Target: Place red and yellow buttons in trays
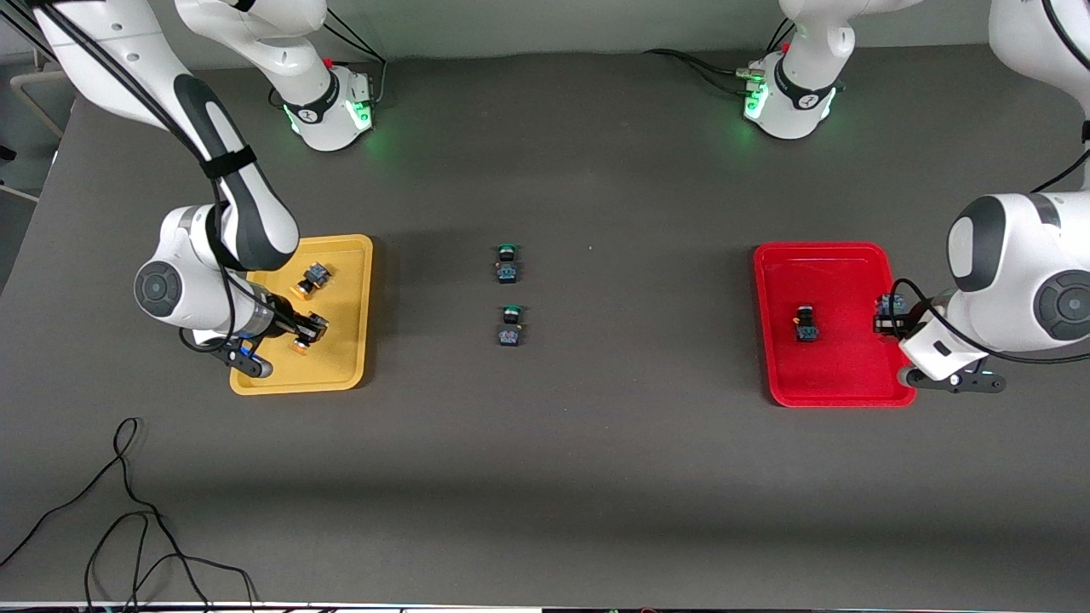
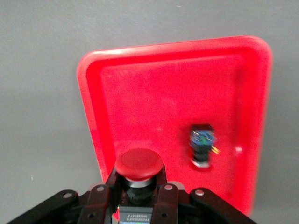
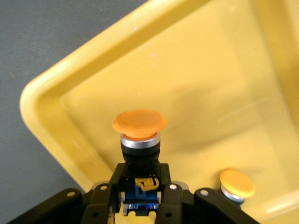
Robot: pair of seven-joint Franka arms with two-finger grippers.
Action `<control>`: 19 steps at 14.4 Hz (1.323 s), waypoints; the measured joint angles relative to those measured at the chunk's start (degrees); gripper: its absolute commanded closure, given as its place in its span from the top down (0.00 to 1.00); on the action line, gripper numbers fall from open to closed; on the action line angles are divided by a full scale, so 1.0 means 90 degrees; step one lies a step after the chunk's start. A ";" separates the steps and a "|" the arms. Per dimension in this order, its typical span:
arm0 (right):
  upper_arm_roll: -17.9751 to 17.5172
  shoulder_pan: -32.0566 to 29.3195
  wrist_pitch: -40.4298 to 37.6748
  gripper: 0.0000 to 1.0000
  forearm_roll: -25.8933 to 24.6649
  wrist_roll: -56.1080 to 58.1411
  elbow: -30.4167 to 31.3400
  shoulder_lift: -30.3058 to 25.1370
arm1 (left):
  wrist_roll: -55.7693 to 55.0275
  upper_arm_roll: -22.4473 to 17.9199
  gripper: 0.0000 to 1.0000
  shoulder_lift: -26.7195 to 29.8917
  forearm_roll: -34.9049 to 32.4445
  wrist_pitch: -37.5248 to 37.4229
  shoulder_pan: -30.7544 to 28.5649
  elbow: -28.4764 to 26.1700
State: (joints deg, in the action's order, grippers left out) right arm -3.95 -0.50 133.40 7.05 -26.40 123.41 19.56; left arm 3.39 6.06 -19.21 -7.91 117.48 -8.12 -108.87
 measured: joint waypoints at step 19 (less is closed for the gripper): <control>0.0041 -0.0181 -0.0188 1.00 0.0016 0.0031 -0.0353 0.0145 | 0.0103 0.0209 1.00 0.0506 -0.0320 -0.0374 -0.0382 0.0079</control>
State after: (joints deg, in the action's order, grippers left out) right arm -3.59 -2.13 131.71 7.20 -26.12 120.23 20.86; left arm 4.31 7.94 -14.65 -10.79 114.11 -11.55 -108.15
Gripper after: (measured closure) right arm 0.000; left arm 0.000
